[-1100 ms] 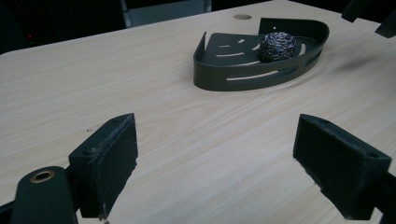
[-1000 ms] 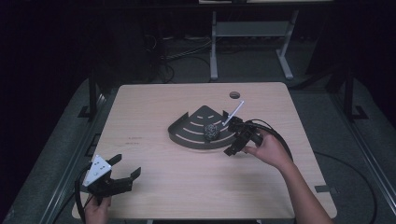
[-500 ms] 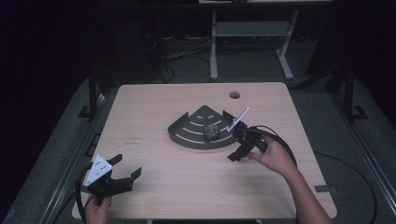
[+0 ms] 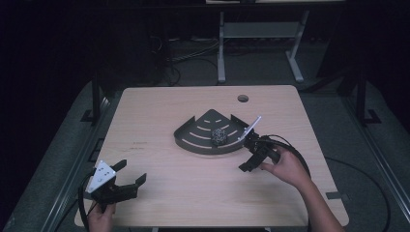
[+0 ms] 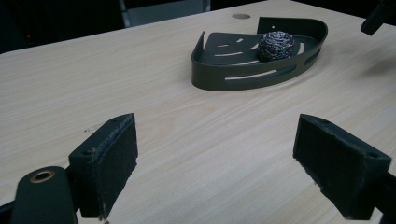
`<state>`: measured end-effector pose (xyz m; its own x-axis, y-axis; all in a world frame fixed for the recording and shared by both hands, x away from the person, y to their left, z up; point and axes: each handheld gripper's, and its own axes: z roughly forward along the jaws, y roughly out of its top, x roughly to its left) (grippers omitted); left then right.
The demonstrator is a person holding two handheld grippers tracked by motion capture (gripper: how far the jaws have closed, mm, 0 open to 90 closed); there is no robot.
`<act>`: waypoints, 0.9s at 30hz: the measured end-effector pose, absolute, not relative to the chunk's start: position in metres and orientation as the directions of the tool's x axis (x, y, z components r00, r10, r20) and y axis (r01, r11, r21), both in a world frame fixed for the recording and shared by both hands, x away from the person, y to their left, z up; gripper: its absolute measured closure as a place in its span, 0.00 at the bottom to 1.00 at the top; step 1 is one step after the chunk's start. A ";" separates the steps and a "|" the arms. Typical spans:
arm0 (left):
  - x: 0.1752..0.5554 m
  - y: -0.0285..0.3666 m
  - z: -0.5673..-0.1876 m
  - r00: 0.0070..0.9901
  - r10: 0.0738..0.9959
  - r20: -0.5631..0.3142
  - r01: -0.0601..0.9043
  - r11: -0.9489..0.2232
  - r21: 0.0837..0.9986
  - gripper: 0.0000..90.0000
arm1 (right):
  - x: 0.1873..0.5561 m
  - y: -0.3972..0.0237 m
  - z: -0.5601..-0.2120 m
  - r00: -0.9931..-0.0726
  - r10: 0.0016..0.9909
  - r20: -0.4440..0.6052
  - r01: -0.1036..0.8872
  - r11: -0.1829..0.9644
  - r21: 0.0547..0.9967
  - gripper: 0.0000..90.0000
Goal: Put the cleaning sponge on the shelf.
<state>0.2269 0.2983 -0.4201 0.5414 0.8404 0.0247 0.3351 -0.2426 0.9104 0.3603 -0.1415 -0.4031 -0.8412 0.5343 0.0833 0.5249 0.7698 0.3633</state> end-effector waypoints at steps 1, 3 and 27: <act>0.227 0.298 -0.420 0.542 0.840 0.024 0.336 -0.242 0.910 0.15 | 0.360 -0.142 -0.403 -0.842 0.533 0.084 0.524 0.769 0.366 0.20; 0.227 0.298 -0.420 0.542 0.840 0.023 0.337 -0.242 0.910 0.15 | 0.358 -0.144 -0.401 -0.840 0.536 0.082 0.525 0.767 0.369 0.20; 0.227 0.296 -0.421 0.546 0.837 0.027 0.336 -0.248 0.909 0.15 | 0.328 -0.166 -0.409 -0.835 0.546 0.066 0.527 0.762 0.376 0.19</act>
